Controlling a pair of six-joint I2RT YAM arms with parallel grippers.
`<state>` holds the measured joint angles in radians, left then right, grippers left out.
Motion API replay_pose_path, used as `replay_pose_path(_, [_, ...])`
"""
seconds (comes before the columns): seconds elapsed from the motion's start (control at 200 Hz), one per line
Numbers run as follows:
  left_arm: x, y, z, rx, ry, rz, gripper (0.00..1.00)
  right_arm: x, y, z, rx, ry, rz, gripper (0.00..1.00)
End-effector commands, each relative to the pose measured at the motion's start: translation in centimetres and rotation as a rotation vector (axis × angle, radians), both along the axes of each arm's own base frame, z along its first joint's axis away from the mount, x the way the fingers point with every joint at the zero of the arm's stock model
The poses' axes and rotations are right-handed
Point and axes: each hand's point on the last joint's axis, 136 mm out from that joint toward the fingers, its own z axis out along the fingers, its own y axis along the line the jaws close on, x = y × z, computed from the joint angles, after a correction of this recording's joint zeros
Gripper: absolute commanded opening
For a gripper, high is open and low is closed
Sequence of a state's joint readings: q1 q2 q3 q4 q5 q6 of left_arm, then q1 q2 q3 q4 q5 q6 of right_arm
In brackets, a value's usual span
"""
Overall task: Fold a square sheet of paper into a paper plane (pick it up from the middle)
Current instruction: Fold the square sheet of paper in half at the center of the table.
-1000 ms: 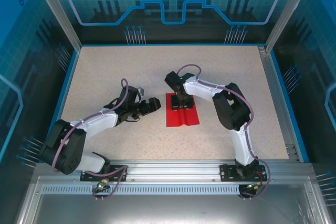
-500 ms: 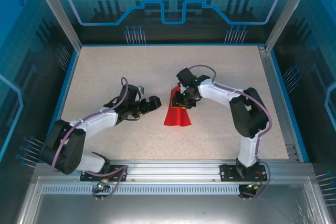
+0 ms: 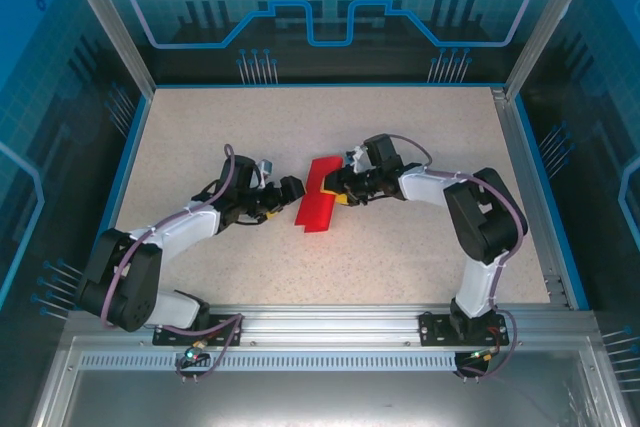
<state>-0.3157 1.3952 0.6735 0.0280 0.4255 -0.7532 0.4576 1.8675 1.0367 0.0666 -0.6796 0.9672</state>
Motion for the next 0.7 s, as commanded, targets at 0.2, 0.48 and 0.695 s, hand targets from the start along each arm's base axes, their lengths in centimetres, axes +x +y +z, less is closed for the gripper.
replay_pose_path(0.2, [0.2,-2.7,-1.0,-0.048,0.051,-0.113,0.97,-1.1,-3.6,-4.2,-0.300,0.068,0.037,0.54])
replay_pose_path(0.48, [0.1,-4.7,-2.0,-0.022,0.083,-0.192,0.92,-0.7,-5.2,-2.7,-0.356,0.013,0.017,0.73])
replay_pose_path(0.695, [0.3,-5.7,-2.0,-0.036,0.083,-0.240,0.89,-1.0,-6.9,-2.3,-0.351,0.012,-0.035,0.75])
